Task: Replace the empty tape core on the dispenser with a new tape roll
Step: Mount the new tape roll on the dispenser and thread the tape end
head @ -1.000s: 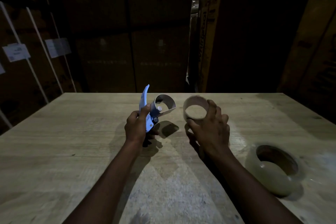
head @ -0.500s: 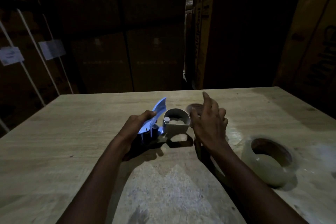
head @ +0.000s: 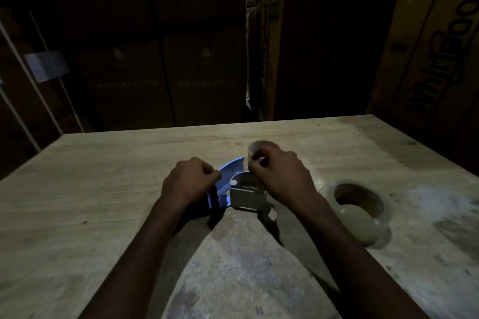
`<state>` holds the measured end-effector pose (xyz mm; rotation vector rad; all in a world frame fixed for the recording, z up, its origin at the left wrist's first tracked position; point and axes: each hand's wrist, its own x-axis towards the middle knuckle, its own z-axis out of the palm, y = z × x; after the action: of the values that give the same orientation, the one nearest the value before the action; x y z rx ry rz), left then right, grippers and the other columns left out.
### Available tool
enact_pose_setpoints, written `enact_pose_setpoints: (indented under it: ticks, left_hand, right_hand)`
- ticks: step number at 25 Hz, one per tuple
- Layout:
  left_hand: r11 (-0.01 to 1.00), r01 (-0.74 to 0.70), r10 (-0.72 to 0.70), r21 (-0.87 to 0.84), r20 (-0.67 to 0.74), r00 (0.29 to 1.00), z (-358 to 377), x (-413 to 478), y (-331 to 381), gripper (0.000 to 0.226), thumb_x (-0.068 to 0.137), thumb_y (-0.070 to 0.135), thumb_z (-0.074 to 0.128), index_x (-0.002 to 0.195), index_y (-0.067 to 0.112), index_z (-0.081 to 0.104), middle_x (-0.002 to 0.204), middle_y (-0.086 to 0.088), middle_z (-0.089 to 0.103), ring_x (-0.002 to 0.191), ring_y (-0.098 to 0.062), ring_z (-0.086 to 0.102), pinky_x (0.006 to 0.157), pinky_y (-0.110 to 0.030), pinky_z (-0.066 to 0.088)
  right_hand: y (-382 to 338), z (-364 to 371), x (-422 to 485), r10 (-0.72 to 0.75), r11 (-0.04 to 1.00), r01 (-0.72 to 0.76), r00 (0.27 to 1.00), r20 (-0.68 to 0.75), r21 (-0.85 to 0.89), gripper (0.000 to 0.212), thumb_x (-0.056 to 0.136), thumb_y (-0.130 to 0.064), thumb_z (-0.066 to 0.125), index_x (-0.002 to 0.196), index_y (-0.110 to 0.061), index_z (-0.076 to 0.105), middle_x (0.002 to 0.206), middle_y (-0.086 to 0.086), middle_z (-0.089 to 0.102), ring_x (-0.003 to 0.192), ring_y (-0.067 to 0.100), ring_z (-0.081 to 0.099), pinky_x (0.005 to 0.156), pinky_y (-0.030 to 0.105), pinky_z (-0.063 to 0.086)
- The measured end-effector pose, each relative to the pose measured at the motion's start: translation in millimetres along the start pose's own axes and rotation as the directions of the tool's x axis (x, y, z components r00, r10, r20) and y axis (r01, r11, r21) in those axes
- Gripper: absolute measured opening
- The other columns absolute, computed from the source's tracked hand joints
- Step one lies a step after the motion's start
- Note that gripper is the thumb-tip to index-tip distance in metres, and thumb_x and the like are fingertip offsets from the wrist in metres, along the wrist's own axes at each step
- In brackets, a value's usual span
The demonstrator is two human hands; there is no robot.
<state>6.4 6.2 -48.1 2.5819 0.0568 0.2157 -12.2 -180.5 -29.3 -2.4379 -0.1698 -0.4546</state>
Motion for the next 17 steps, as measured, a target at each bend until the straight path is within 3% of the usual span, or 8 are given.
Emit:
enact_pose_setpoints:
  ticks: [3,5,6,8,10,11,14,17]
  left_hand:
    - [0.967,-0.114,0.163,0.228,-0.209,0.964,0,-17,31,0.035,0.077,0.043,0.058,0.104,0.026,0.073,0.098,-0.005,0.072,0.090,-0.027,0.064,0.074,-0.035,0.046]
    - [0.895,-0.398,0.443,0.202,-0.287,0.849,10,-28,60,0.045,0.075,0.043,0.053,0.115,0.026,0.066,0.106,-0.005,0.068,0.097,-0.029,0.061,0.080,-0.038,0.045]
    - [0.846,-0.524,0.531,0.097,-0.244,0.812,17,-32,77,0.049,0.074,0.040,0.052,0.121,0.026,0.062,0.110,-0.005,0.066,0.101,-0.028,0.060,0.083,-0.040,0.047]
    - [0.820,-0.571,0.572,-0.038,0.029,0.820,36,-35,105,0.066,0.074,0.035,0.058,0.138,0.029,0.043,0.124,-0.005,0.058,0.115,-0.027,0.054,0.092,-0.044,0.046]
    - [0.795,-0.578,0.513,0.186,0.303,0.803,59,-29,123,0.083,0.076,0.038,0.062,0.147,0.029,0.022,0.133,-0.006,0.054,0.124,-0.032,0.047,0.096,-0.047,0.039]
    - [0.778,-0.582,0.488,0.237,0.356,0.797,67,-26,129,0.086,0.076,0.042,0.063,0.148,0.028,0.018,0.134,-0.006,0.055,0.125,-0.034,0.046,0.095,-0.049,0.035]
    - [0.810,-0.570,0.493,0.142,0.362,0.791,83,-18,138,0.079,0.075,0.043,0.064,0.143,0.031,0.026,0.124,0.001,0.065,0.121,-0.032,0.051,0.093,-0.048,0.034]
    - [0.836,-0.548,0.529,-0.003,0.264,0.806,91,-19,142,0.054,0.076,0.030,0.064,0.127,0.034,0.048,0.105,0.007,0.074,0.112,-0.023,0.059,0.080,-0.036,0.032]
  right_hand:
    - [5,-35,-18,0.028,0.996,-0.030,0.999,-0.026,-0.079,0.025,0.082,-0.046,0.054,0.101,-0.032,0.062,0.094,-0.003,0.071,0.082,0.019,0.064,0.071,0.035,0.053]
    - [12,-55,-28,0.060,0.980,-0.061,0.998,-0.011,-0.187,0.020,0.082,-0.043,0.056,0.096,-0.028,0.060,0.092,-0.002,0.069,0.080,0.019,0.062,0.071,0.037,0.053]
    - [17,-62,-31,0.084,0.965,-0.078,0.996,0.013,-0.249,0.020,0.081,-0.041,0.059,0.095,-0.026,0.059,0.093,-0.001,0.067,0.081,0.020,0.061,0.072,0.037,0.053]
    - [25,-73,-37,0.131,0.927,-0.100,0.989,0.061,-0.362,0.027,0.078,-0.040,0.064,0.098,-0.023,0.055,0.098,0.001,0.062,0.088,0.022,0.057,0.074,0.037,0.050]
    - [33,-81,-43,0.194,0.897,-0.123,0.972,0.130,-0.424,0.037,0.074,-0.043,0.067,0.101,-0.023,0.050,0.101,0.002,0.056,0.096,0.025,0.053,0.074,0.036,0.045]
    - [37,-84,-45,0.224,0.890,-0.131,0.960,0.170,-0.436,0.042,0.072,-0.046,0.068,0.102,-0.023,0.049,0.102,0.003,0.054,0.098,0.026,0.052,0.074,0.035,0.043]
    - [48,-88,-49,0.284,0.856,-0.141,0.932,0.225,-0.497,0.059,0.070,-0.051,0.069,0.114,-0.020,0.044,0.110,0.008,0.055,0.101,0.028,0.052,0.074,0.036,0.041]
    - [53,-91,-50,0.377,0.806,-0.174,0.888,0.263,-0.566,0.060,0.070,-0.049,0.071,0.115,-0.018,0.045,0.114,0.009,0.058,0.109,0.032,0.050,0.083,0.041,0.040]
